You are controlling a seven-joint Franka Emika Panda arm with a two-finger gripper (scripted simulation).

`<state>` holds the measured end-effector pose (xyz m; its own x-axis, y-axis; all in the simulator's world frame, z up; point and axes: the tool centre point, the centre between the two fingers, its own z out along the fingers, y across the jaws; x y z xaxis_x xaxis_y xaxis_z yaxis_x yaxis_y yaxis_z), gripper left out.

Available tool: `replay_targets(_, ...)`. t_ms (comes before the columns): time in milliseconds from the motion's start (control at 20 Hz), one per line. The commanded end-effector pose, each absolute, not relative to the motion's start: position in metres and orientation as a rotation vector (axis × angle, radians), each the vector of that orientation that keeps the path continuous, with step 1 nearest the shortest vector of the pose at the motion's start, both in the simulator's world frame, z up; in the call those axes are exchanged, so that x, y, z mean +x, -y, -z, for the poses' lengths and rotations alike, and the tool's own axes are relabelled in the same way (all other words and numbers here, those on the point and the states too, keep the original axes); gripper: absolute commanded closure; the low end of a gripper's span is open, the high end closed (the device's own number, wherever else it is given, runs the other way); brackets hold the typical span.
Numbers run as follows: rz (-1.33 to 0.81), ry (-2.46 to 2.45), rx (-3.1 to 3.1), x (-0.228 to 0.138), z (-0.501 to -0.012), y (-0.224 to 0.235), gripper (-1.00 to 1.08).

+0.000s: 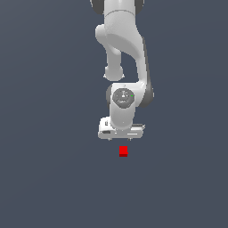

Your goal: Pick up the red cube and move it to a goal position.

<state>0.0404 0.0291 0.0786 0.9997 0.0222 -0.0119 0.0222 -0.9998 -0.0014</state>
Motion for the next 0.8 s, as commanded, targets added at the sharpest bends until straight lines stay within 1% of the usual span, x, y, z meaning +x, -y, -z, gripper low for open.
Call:
replay_targets(0,-0.013,0.038,-3.14,0.051,-0.062,-0.034,-0.92)
replay_targets(350,-0.004,0.044,-3.141,0.073,-0.032,-0.044,-0.92)
replay_targets(750,0.0,0.046,-3.141,0.083,-0.02,-0.048,-0.92)
